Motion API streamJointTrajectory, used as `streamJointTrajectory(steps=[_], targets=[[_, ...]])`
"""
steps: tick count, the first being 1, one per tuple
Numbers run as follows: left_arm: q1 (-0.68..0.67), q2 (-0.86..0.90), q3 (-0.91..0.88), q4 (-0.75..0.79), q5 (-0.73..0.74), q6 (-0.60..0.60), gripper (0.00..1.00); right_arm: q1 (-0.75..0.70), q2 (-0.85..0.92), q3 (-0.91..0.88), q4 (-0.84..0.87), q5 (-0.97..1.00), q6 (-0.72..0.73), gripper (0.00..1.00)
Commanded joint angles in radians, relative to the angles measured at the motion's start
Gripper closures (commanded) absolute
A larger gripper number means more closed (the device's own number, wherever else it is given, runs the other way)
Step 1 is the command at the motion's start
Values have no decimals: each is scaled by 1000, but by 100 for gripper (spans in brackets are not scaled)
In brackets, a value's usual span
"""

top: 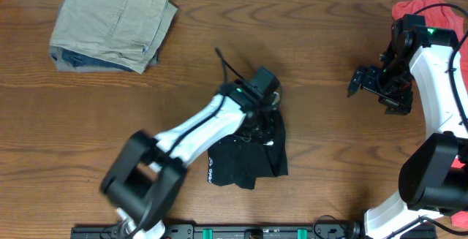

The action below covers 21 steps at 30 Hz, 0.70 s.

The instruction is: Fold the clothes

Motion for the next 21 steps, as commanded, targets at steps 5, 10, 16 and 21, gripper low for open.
streamJointTrajectory(steps=[5,10,16,21], targets=[[2,88,-7,40,115,31,94,1,-14,12,3,3,-11,1],[2,3,-1,0,144,49,94,1,-14,12,3,3,-11,1],[1,-183,-1,-89,143,49,94,1,-14,12,3,3,-11,1],[1,-276,-2,-187,136,49,94,1,-14,12,3,3,-11,1]])
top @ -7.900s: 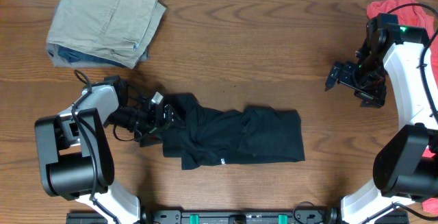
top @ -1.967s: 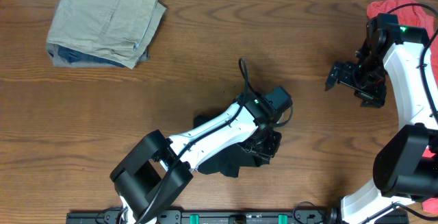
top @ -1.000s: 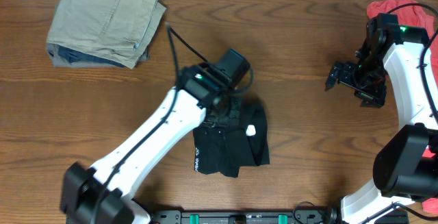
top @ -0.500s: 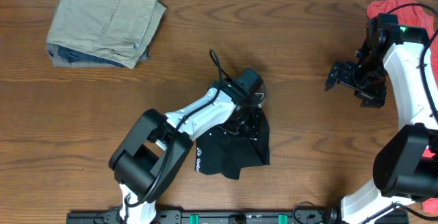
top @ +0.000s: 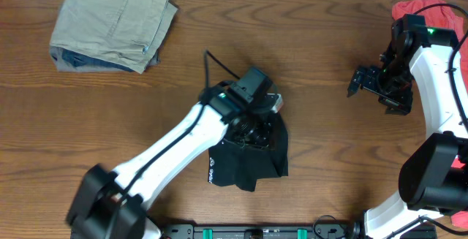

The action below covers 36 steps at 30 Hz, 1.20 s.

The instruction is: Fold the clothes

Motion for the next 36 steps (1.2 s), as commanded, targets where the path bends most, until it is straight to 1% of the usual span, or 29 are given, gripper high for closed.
streamJointTrajectory(steps=[1,3,4,7,12,14,25,27,31,33,36], targets=[[-5,-17,4,-46,9,18,94,1,-14,12,3,3,-11,1],[-14,-10,-8,-58,9,18,95,1,-14,12,3,3,-11,1],[-22,-6,-21,-52,9,18,94,1,-14,12,3,3,-11,1],[-47,14,-76,4,10,15,94,1,-14,12,3,3,-11,1],[-80,63,-174,114,17,-57,94,1,-14,12,3,3,-11,1],[-92,90,-205,154,17,-67,94,1,-14,12,3,3,-11,1],[-102,285,-226,346,17,-63,94,1,-14,12,3,3,-11,1],[-102,285,-225,344,23,-62,94,1,-14,12,3,3,-11,1],[-98,248,-217,343,130,-55,94,1,-14,12,3,3,-11,1],[-98,212,-212,342,185,-40,94,1,-14,12,3,3,-11,1],[-97,141,-210,337,225,-39,94,1,-14,12,3,3,-11,1]])
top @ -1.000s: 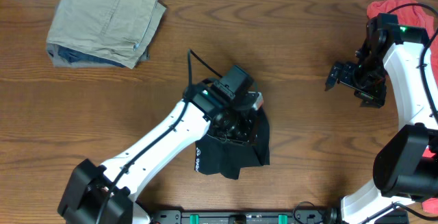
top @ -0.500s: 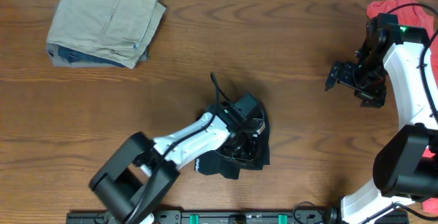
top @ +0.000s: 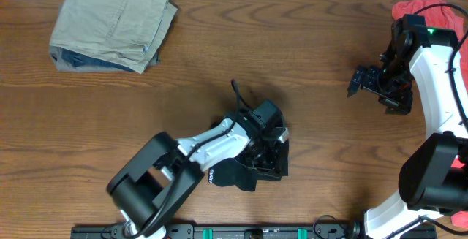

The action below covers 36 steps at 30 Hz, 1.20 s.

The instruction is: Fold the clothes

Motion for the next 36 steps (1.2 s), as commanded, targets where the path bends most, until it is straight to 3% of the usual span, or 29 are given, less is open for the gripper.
streamJointTrajectory(steps=[1,3,5,7,9,10,13,14,16,18,25,28,31,36], targets=[[7,-114,14,-3,87,18,94,1,-14,12,3,3,-11,1],[17,-172,14,-2,86,19,93,1,-14,12,3,3,-11,1],[38,-237,14,-3,85,26,84,1,-14,12,3,3,-11,1],[68,-296,14,-9,84,59,59,1,-14,12,3,3,-11,1],[114,-350,14,-39,48,100,21,1,-14,12,3,3,-11,1],[137,-370,14,-62,6,106,14,1,-14,12,3,3,-11,1],[231,-421,14,-190,-211,105,11,1,-14,12,3,3,-11,1],[274,-433,14,-252,-319,102,2,1,-14,12,3,3,-11,1],[346,-438,14,-359,-512,57,2,1,-14,12,3,3,-11,1],[404,-432,13,-430,-608,37,2,1,-14,12,3,3,-11,1],[544,-420,-1,-515,-628,135,2,1,-14,12,3,3,-11,1],[575,-420,-22,-487,-618,148,2,1,-14,12,3,3,-11,1],[585,-419,-66,-445,-468,294,2,1,-14,12,3,3,-11,1],[586,-401,-172,-360,-289,343,2,1,-14,12,3,3,-11,1]])
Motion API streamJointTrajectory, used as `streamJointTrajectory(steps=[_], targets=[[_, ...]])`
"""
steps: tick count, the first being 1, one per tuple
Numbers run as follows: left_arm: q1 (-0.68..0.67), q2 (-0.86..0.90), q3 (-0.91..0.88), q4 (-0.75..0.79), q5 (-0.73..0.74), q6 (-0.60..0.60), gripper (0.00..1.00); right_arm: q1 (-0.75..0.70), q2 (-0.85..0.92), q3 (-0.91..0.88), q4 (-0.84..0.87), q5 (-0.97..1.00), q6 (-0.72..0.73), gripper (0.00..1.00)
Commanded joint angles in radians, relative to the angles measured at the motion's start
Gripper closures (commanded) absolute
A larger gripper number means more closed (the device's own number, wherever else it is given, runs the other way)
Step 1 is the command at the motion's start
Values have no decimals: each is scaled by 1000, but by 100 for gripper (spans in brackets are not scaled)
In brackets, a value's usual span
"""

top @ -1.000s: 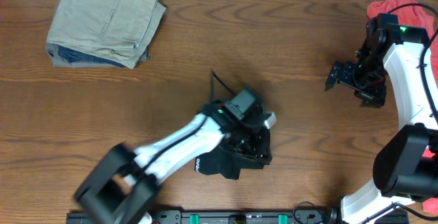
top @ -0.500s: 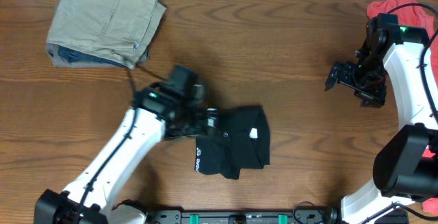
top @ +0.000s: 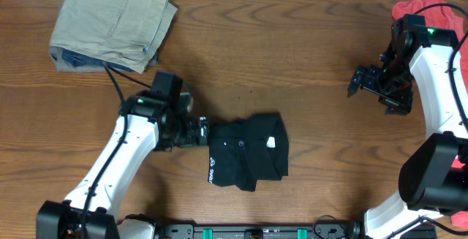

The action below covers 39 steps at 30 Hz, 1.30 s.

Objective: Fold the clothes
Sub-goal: 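Grasp the folded black polo's left edge with the left gripper, then lift the polo with the left gripper and carry it onto the pants stack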

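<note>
A black garment (top: 248, 153) lies folded into a rough square at the middle front of the table, a small white label showing on its right part. My left gripper (top: 200, 131) is low at the garment's left edge, fingers pointing toward it and seemingly open, with no cloth between them. My right gripper (top: 356, 82) hovers over bare wood at the right, open and holding nothing. A red garment (top: 428, 9) lies bunched at the far right corner, partly hidden behind the right arm.
A stack of folded clothes (top: 110, 20), khaki trousers on top of a blue-grey piece, sits at the far left corner. A black rail (top: 241, 232) runs along the table's front edge. The left arm's cable loops above its wrist.
My left gripper was down on the black garment's top right part; now it is off the cloth at the garment's left edge. The garment's top lies flatter. The right arm is unchanged.
The left gripper was at the black garment's far edge, reaching in from the front left. It stayed over that upper part through the following moments, then pressed low on the right side. Now it has left the cloth, which lies folded. The right arm never moved.
</note>
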Motion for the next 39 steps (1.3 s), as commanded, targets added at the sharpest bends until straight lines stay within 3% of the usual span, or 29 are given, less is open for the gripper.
streamJointTrajectory(steps=[1,7,17,20,24,26,27,34,39], targets=[[4,25,-72,56,167,88,2,1,-14,12,3,3,-11,1],[4,68,-179,250,356,104,2,1,-14,12,3,3,-11,1],[4,190,-194,382,374,50,1,1,-14,12,3,3,-11,1],[4,197,-194,399,397,42,19,1,-14,12,3,3,-11,1],[4,196,-192,397,396,42,66,1,-14,12,3,3,-11,1],[4,195,-185,396,396,38,81,1,-14,12,3,3,-11,1],[4,195,-178,394,396,35,94,1,-14,12,3,3,-11,1],[4,195,-40,324,300,42,94,1,-14,12,3,3,-11,1],[4,195,102,279,107,71,94,1,-14,12,3,3,-11,1]])
